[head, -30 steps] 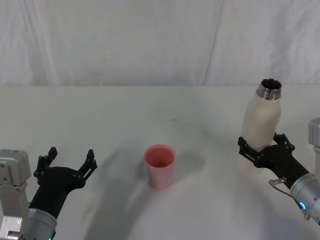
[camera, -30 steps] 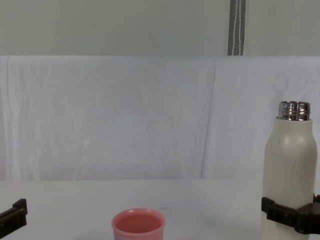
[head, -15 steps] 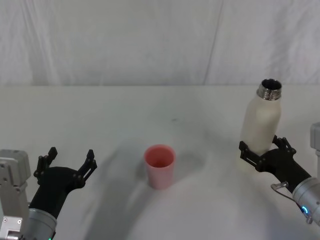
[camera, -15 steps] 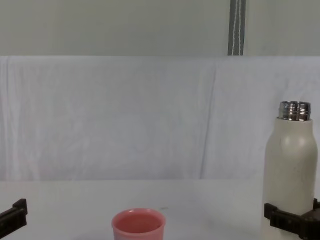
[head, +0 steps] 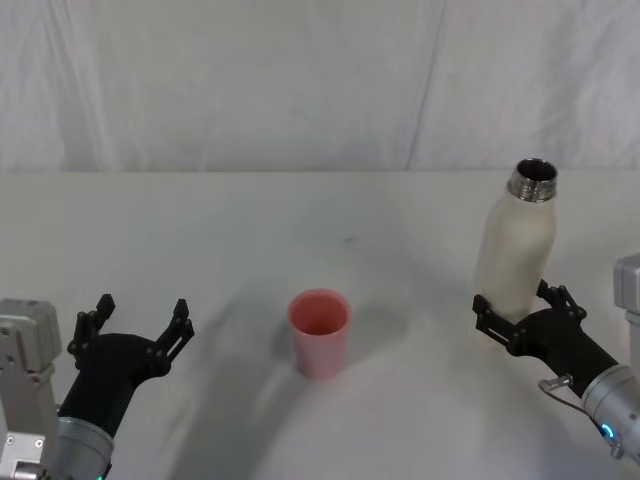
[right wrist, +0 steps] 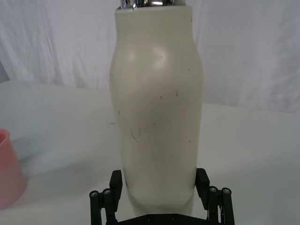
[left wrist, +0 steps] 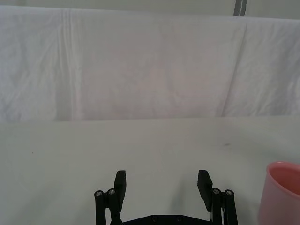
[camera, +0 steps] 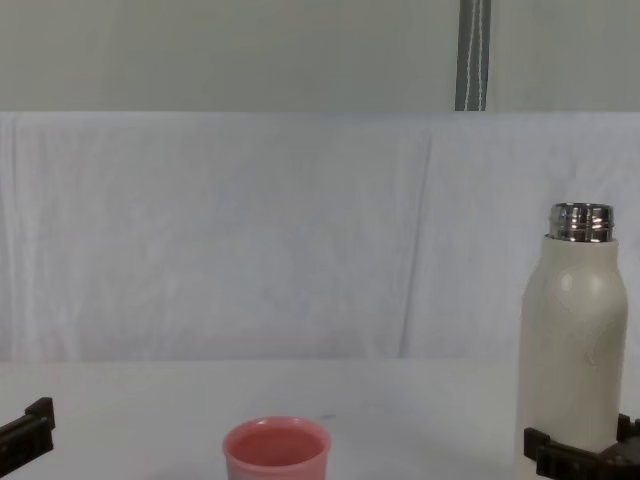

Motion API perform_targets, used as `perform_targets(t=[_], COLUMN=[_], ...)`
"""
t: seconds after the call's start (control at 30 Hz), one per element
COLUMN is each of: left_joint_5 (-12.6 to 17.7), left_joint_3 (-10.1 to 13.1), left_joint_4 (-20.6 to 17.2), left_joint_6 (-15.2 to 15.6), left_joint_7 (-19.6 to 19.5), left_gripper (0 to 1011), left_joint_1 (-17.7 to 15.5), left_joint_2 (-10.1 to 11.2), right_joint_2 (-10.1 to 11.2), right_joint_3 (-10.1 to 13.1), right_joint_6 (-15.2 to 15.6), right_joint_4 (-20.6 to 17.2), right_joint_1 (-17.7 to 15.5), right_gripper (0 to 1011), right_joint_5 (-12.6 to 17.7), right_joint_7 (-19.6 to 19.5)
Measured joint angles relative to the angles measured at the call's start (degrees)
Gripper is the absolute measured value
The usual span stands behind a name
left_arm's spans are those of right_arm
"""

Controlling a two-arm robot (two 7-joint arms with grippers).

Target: Grasp the thermos with one hand and pour water into the cup lid.

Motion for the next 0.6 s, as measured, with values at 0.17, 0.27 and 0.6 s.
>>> perform_targets(t=[0.17, 0.27, 0.6], left_joint_5=[0.00, 0.00, 0.00], left_joint_3=[0.00, 0.00, 0.00], left_joint_4=[0.00, 0.00, 0.00], left_joint_6=[0.00, 0.00, 0.00], left_joint_7=[0.00, 0.00, 0.00], left_gripper=[1001, 1001, 1001], left_joint_1=[0.00, 0.00, 0.00], left_joint_2=[0.00, 0.00, 0.00], right_joint_2=[0.19, 0.29, 0.71], right_joint_3=[-0.25, -0.34, -0.35], right_joint_6=[0.04, 0.05, 0.07], right_joint_4=[-0.03, -0.06, -0.87], right_joint_1=[-0.25, -0.43, -1.40], right_gripper=[1003, 1003, 1003], right_joint_5=[-0.01, -0.03, -0.20], right_joint_7=[0.06, 0.08, 0.05])
